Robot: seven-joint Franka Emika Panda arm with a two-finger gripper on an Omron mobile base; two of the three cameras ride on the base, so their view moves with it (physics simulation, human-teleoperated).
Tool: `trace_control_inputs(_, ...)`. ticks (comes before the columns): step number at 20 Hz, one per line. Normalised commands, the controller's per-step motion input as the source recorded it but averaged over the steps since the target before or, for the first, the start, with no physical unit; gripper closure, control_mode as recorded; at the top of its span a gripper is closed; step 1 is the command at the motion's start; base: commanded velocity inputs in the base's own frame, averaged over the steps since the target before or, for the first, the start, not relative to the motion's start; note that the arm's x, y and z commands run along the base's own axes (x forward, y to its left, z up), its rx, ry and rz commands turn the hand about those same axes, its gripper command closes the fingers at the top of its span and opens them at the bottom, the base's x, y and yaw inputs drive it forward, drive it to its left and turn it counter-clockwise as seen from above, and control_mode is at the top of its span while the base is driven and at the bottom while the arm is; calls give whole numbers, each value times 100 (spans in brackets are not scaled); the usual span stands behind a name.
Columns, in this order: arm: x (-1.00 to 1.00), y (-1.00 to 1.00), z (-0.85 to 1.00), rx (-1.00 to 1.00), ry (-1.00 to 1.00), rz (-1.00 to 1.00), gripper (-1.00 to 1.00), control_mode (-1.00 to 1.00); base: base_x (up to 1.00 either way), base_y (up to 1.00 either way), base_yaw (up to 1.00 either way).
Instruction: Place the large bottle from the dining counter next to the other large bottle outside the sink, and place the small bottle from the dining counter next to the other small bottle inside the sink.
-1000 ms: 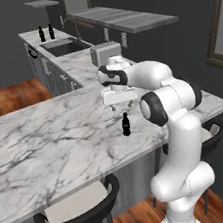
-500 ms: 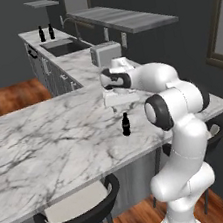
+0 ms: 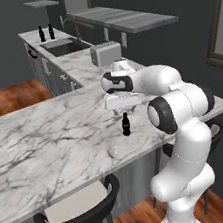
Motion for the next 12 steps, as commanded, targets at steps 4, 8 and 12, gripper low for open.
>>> trace_control_inputs(4, 5, 0, 0, 0, -1, 0, -100, -100, 0, 0, 0)
trace_control_inputs(8, 9, 0, 0, 0, 0, 0, -100, -100, 0, 0, 0)
trace_control_inputs(12, 18, 0, -4, 0, 0, 0, -100, -100, 0, 0, 0)
